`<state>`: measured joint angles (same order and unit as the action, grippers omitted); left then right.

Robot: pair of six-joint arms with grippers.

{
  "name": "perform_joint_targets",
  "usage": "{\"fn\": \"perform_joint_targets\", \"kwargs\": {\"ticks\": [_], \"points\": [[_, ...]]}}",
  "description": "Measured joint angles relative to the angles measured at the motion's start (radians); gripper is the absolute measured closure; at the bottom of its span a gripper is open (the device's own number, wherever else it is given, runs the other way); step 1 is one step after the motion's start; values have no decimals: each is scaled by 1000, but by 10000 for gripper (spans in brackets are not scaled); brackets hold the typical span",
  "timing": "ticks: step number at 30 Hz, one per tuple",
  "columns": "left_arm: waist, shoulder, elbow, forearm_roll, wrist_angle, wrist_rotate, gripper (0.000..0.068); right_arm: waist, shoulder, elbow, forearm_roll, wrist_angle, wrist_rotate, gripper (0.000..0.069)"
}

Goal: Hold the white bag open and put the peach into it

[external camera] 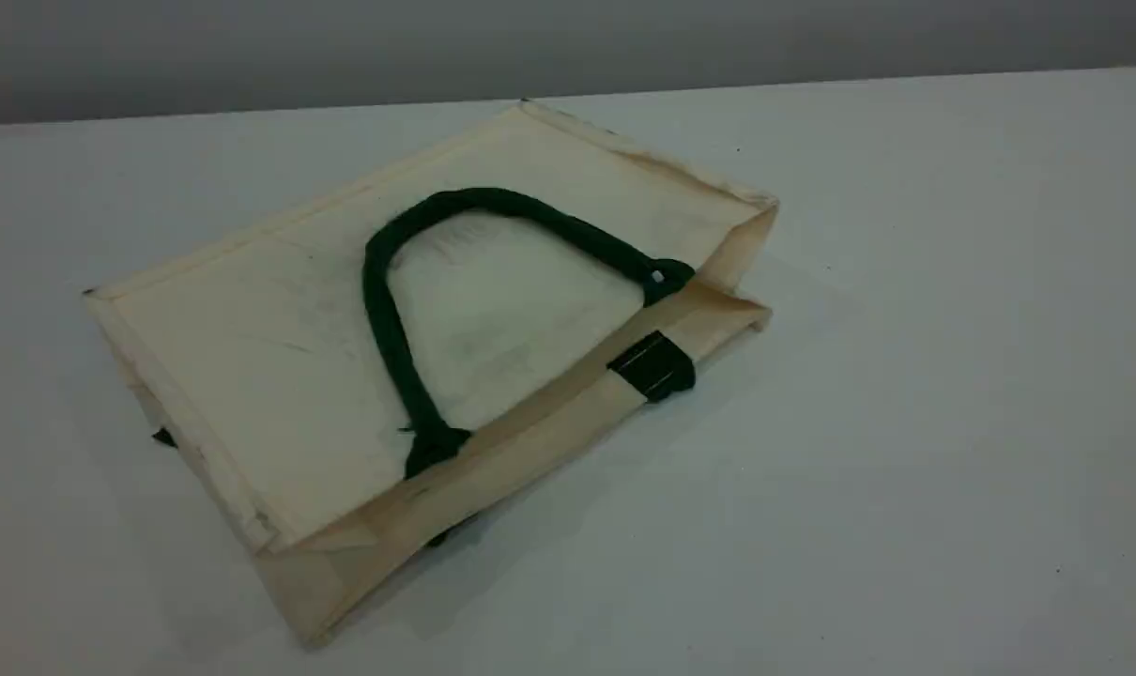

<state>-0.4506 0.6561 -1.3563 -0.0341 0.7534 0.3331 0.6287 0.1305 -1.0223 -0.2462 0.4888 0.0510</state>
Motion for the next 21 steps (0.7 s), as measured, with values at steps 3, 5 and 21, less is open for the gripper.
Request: {"fn": "perform_joint_targets", "kwargs": {"ticks": [3,5,21], "points": [[0,-69,95,-2,3,0,162,18,-77,57,55,5,0,179],[0,-106,137,-2,24,0,162,19,-117,97,86,21,0,179],[0,-403,331,-2,192,-39,162,20,-130,282,316,71,-16,179]]}}
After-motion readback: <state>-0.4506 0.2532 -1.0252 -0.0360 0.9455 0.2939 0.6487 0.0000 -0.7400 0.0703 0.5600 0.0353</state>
